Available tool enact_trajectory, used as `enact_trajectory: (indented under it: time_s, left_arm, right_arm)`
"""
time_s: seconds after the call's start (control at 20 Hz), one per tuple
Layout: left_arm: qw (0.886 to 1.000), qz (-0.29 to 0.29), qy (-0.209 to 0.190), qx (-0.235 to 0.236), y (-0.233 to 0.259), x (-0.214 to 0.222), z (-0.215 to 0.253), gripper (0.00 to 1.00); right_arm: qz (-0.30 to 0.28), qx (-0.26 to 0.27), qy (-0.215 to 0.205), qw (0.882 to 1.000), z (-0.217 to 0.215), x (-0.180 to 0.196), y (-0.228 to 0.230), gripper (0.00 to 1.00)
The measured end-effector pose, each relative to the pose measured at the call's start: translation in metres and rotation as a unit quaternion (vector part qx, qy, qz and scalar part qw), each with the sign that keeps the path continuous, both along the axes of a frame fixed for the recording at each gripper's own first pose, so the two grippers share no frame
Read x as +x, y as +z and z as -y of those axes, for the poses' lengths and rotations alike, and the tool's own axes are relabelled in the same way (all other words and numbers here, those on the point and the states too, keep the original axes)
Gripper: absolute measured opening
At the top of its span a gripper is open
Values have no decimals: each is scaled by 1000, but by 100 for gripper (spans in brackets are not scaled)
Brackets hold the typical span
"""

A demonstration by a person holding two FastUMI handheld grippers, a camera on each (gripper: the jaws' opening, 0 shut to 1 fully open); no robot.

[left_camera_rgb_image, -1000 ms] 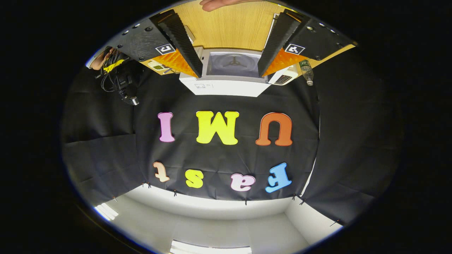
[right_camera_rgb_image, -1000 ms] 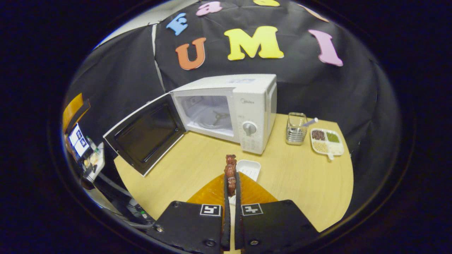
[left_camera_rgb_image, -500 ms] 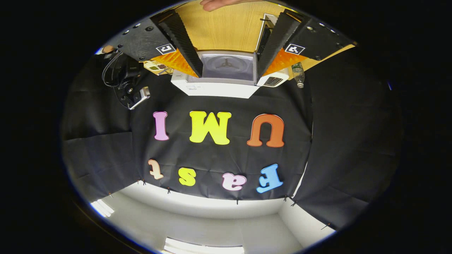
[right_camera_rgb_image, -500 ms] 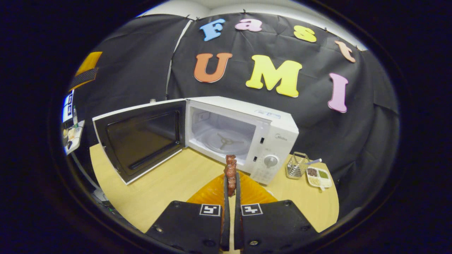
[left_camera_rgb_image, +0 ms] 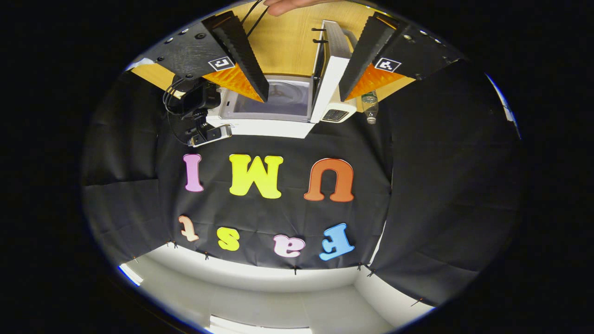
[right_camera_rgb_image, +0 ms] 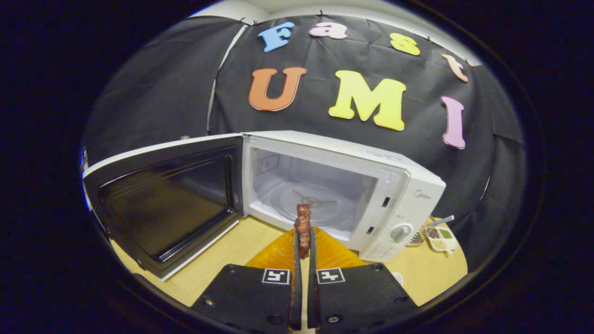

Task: Open the microwave oven with the left hand, put the food in, and close the microwave oven.

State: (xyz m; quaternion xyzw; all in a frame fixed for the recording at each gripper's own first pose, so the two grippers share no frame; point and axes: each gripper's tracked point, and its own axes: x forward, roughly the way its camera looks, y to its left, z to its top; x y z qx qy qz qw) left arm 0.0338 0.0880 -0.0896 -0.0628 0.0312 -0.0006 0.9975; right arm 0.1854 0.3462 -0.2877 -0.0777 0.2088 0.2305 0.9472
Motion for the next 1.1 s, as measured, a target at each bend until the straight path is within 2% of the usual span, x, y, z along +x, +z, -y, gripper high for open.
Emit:
enact_trajectory:
  time_s: [0.05, 0.1, 0.15, 0.2, 0.35, 0.4, 0.5, 0.65, 0.75, 0.9, 1.1]
  left_arm:
    - [1000, -3, 1, -2, -2, -1, -3, 93]
    - [1000, -7, 0, -5, -6, -2, -6, 93]
    - [1000, -10, 0, -8, -7, -3, -8, 93]
    - [1000, -10, 1, -9, -7, -3, -13, 93]
    - [1000, -12, 6, -8, -12, -2, -23, 93]
    - [1000, -13, 8, -6, -12, -2, -26, 93]
    - [1000, -9, 8, -5, -10, -2, -29, 93]
    - [1000, -8, 4, -5, -13, -1, -29, 93]
    - [1000, -10, 5, -5, -17, 3, -32, 93]
    - [1000, -22, 5, -10, -25, 6, -34, 93]
    - [999, -35, 6, -14, -36, 10, -36, 93]
  right_arm:
    - [-8, 7, -5, 1000, -10, 9, -6, 8]
    - [-15, 17, -14, 1000, -20, 18, -10, 0]
    - [-22, 29, -23, 999, -29, 28, -14, 0]
    - [-27, 41, -34, 998, -38, 39, -18, 8]
    - [-62, 82, -72, 992, -55, 67, -35, 8]
    - [-78, 120, -75, 987, -64, 74, -33, 8]
    - [-115, 175, -95, 973, -73, 87, -37, 8]
    - [-159, 258, -138, 943, -82, 98, -45, 8]
    - [-161, 301, -182, 922, -77, 110, -52, 8]
    - [-133, 356, -248, 891, -61, 127, -62, 9]
    - [-124, 375, -281, 875, -61, 144, -75, 10]
